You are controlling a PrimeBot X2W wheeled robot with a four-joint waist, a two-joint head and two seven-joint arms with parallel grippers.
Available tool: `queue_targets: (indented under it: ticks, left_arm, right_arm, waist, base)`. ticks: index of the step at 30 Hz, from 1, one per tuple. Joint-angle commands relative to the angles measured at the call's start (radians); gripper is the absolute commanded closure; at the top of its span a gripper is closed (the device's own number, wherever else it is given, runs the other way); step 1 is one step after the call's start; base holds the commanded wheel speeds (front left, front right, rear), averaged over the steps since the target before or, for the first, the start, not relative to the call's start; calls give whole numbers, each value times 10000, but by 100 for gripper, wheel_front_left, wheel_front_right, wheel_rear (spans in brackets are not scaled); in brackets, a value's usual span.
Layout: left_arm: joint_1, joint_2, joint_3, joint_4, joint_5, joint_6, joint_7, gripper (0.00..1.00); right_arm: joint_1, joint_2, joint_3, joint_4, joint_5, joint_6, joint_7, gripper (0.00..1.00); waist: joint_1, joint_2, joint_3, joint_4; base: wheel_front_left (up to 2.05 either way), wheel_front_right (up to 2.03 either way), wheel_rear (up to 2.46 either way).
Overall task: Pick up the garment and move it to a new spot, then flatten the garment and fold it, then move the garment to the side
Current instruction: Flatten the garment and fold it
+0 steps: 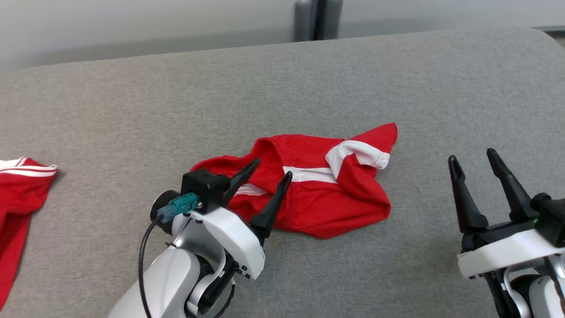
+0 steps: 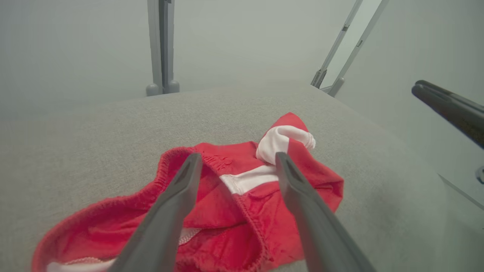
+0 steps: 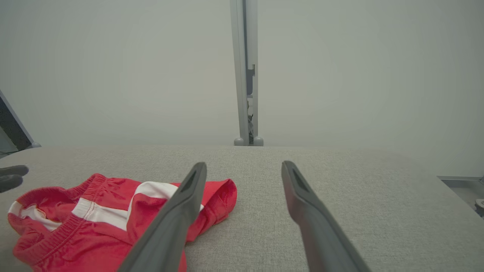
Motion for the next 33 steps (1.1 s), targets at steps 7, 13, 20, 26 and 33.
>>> queue_targets:
  ticks: [7,13,20,26,33]
  left_arm:
    - [-644,-207,-199,1042,-516,-204,1107,0]
    - [-877,-278,-151,1419,-718,-286,1298,52]
    - [-1022,-347,-159,1490,-573,-346,794,100]
    - [-1205,-489,-321,1509,-498,-437,672,100]
    - [-1349,-653,-472,1630,-458,-536,491,100]
  right_arm:
    - [-391,-6,342,424,187,1,-372,0]
    - [-569,-39,495,739,289,1,-538,0]
    - [-1155,-512,1377,1335,973,1,-529,0]
    - [-2279,-1189,2929,2578,2064,1,-521,0]
    - [-3693,-1548,4687,4370,3223,3,-1234,0]
  waist:
    - [0,0,585,-749]
    - [0,0,851,-892]
    - [0,0,1015,-601]
    - [0,0,1130,-267]
    - [0,0,1228,108]
  base:
    - [0,0,0]
    - [0,0,0]
    - [0,0,0]
    - [0,0,0]
    - [0,0,0]
